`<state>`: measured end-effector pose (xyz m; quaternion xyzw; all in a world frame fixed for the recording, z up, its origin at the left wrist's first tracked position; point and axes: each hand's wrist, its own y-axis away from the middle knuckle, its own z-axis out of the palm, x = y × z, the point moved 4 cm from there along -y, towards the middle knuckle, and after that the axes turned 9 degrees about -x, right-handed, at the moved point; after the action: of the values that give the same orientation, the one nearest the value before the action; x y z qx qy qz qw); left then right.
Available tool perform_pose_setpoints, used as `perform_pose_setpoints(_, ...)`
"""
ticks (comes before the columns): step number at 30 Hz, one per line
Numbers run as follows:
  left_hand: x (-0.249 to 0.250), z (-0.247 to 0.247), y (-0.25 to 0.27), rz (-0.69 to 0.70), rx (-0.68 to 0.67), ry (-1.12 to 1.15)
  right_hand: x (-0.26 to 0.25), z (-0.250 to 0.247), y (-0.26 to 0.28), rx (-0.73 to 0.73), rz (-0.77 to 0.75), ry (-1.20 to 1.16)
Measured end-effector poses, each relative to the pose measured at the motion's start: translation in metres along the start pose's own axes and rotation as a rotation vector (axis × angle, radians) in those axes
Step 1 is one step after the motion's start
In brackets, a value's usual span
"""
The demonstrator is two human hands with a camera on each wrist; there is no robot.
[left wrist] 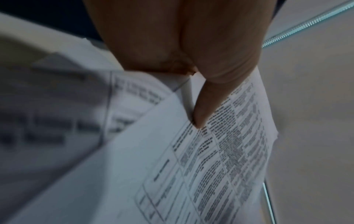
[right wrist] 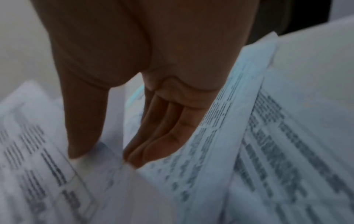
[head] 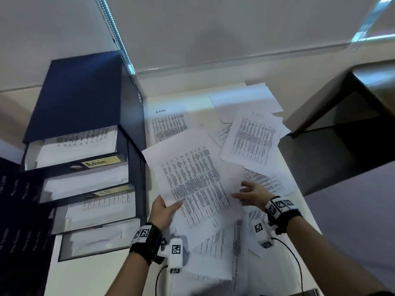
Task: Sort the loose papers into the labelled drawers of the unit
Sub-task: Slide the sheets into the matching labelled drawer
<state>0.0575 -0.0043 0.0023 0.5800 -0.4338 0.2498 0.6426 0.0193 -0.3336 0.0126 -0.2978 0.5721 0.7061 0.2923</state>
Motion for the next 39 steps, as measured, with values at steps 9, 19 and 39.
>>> perform_pose_setpoints(9,0.025,0.019,0.032,-0.252,-0.289,-0.329,-0.085,0.010,0.026,0.319,-0.332,0.430)
perform_pose_setpoints(19,0.206,0.031,0.039,0.714,-0.120,-1.015,-0.195,0.092,0.097,0.017,-0.543,0.896)
perform_pose_setpoints(39,0.065,0.002,0.012,-0.013,-0.096,-0.073,-0.083,-0.041,0.022,0.497,-0.012,0.219)
